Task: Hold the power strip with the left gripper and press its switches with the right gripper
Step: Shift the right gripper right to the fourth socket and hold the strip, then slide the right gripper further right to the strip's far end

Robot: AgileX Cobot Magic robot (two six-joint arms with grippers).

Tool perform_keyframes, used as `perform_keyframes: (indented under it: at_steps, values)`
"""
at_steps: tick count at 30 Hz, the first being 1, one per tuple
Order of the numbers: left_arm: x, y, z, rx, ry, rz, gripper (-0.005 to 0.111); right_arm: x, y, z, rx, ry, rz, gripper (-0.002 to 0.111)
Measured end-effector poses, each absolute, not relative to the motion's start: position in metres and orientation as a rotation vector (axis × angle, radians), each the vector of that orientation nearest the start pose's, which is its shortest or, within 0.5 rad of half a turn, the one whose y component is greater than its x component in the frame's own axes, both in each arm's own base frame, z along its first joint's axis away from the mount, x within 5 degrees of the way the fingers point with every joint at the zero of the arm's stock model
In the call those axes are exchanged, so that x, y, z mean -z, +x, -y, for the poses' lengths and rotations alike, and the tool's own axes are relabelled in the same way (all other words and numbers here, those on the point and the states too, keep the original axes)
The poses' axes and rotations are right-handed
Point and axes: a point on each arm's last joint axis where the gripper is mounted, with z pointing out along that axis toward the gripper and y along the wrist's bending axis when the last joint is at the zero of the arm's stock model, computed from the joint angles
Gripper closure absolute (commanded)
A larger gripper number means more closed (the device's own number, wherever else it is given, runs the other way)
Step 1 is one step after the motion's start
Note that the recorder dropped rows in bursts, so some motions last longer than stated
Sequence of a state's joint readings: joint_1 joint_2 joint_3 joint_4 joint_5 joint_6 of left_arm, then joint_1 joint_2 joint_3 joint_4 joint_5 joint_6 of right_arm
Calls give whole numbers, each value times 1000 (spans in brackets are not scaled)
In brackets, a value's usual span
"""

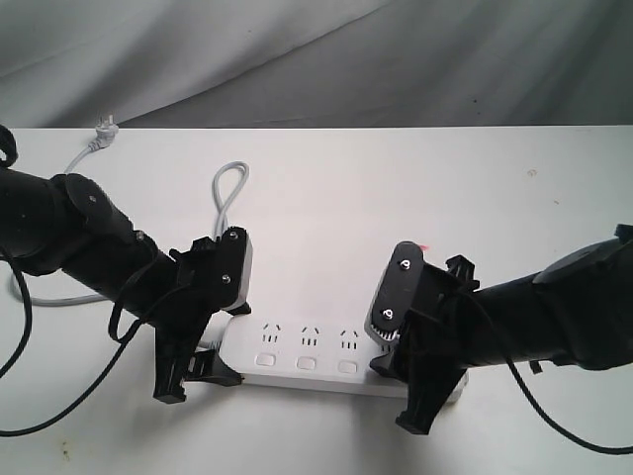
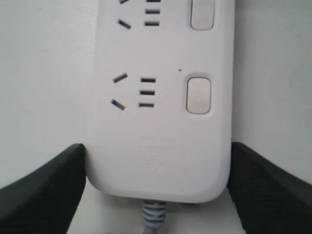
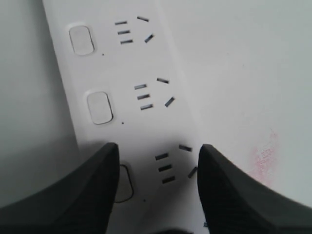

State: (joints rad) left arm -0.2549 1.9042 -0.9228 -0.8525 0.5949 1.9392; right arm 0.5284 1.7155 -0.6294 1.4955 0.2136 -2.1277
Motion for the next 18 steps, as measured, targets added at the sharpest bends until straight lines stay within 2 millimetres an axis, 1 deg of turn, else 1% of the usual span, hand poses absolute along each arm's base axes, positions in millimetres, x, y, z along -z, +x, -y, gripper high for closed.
perform_keyframes:
  at_steps: [5,8,10,13,18]
  values:
    - [-116,304,119,378,1831,-1979,40,-138,234,-155,-170,-1466,-2043,61]
    - [-116,304,119,378,1831,-1979,40,-158,234,-151,-110,-1423,-1987,61]
    - [-116,304,119,378,1831,-1979,40,-168,232,-147,-70,-1395,-1965,61]
    - [-116,304,119,378,1831,-1979,40,-170,227,-138,-33,-1374,-1975,61]
    - [-116,304,119,378,1831,-1979,40,-156,215,-130,-31,-1394,-2031,61]
